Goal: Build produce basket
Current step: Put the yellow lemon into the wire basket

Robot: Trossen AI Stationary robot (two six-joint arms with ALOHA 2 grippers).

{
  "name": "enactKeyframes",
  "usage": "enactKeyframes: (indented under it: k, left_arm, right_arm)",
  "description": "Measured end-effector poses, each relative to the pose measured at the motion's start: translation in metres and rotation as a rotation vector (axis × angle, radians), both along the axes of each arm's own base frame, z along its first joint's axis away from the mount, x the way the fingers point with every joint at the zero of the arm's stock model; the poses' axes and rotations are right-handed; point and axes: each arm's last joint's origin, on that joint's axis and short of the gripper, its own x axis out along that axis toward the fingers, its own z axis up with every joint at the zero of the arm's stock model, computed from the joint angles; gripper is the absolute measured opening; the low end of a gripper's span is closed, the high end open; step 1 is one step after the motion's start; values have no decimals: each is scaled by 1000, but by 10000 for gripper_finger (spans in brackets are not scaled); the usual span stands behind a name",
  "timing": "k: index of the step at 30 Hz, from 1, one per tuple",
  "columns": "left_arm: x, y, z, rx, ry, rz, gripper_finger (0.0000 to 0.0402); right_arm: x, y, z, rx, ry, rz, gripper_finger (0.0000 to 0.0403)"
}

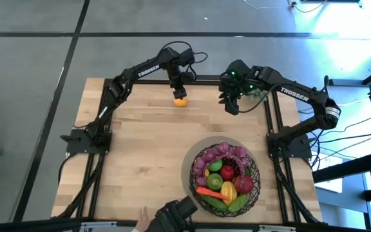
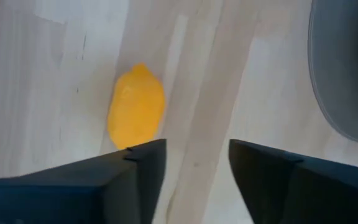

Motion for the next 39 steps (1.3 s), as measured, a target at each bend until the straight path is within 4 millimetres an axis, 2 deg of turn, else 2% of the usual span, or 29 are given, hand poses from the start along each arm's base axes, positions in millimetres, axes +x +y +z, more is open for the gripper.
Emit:
enactKeyframes:
  k: [5, 9, 11, 17, 26, 30, 33, 39]
  left_arm:
    - [2, 1, -8, 12, -30, -43, 222]
    - [2, 0, -26, -42, -108, -213, 254]
    - [2, 0, -37, -34, -108, -235, 261]
    - [3, 8, -59, 89, -52, -195, 265]
    - [7, 14, -60, 208, -38, -147, 265]
    - [7, 14, -60, 211, -29, -134, 265]
    - [6, 15, -62, 217, 11, -61, 265]
    - [-1, 8, -86, 109, 57, 15, 265]
  right_arm:
    - [0, 0, 0, 0, 0, 0, 118]
    - [0, 0, 0, 0, 0, 0, 118]
    - [0, 0, 0, 0, 0, 0, 118]
    - [0, 0, 0, 0, 1, 0, 118]
    - [0, 0, 0, 0, 1, 0, 118]
    - [0, 0, 0, 0, 1, 0, 118]
    - [0, 0, 0, 0, 1, 0, 118]
    - [0, 0, 0, 0, 1, 1, 118]
